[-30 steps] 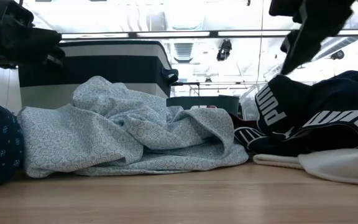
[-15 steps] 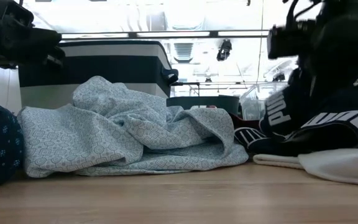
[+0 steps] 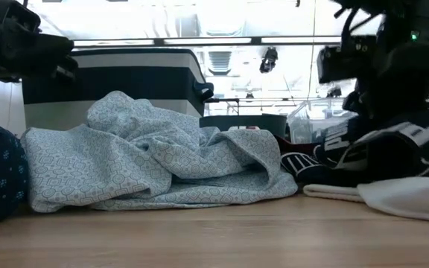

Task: Pick & Place Cloths
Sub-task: Put the dark blue underwear into the transparent bin

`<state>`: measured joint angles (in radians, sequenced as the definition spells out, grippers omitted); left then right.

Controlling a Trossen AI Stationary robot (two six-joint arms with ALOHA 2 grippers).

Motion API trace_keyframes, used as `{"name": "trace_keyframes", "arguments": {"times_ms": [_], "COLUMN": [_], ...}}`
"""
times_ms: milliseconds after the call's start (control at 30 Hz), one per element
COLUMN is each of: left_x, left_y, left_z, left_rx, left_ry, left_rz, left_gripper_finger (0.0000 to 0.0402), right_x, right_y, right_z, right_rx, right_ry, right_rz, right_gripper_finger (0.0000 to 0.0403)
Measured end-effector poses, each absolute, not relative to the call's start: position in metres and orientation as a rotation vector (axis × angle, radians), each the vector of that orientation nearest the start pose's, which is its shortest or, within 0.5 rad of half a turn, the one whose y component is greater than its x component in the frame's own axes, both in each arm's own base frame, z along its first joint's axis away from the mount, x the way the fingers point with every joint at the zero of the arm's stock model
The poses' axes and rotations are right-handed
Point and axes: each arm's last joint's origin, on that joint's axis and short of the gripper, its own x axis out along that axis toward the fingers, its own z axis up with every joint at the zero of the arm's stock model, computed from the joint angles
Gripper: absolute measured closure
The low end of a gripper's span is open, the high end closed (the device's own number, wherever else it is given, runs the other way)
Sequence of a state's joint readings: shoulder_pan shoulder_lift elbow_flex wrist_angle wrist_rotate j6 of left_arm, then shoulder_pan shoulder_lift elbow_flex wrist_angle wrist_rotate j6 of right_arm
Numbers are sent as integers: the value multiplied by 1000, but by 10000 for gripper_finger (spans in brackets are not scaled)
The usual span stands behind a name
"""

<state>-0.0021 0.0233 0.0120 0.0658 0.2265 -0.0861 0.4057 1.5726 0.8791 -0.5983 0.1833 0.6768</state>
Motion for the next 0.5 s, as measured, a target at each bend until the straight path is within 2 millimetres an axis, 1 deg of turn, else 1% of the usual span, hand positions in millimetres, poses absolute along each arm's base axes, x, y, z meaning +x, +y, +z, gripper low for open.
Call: {"name": "trace_keyframes", "arguments": {"times_ms": [200, 367, 500], "left_x": [98, 98, 98], "left_y": [-7, -7, -7], "left_z": [172, 172, 172], "left_rx": [-80, -80, -80], "left_ry": [-43, -43, -44], "left_rz": [-231, -231, -231], "left_gripper_finger": [362, 360, 362], "right_x": [263, 271, 275], "right_y": [107, 109, 108], "right_z": [191, 223, 256], "right_rx": [215, 164, 53], "right_ry": [1137, 1064, 1022], "right_rz": [-178, -141, -204], "right_gripper_finger": [376, 380, 386]}}
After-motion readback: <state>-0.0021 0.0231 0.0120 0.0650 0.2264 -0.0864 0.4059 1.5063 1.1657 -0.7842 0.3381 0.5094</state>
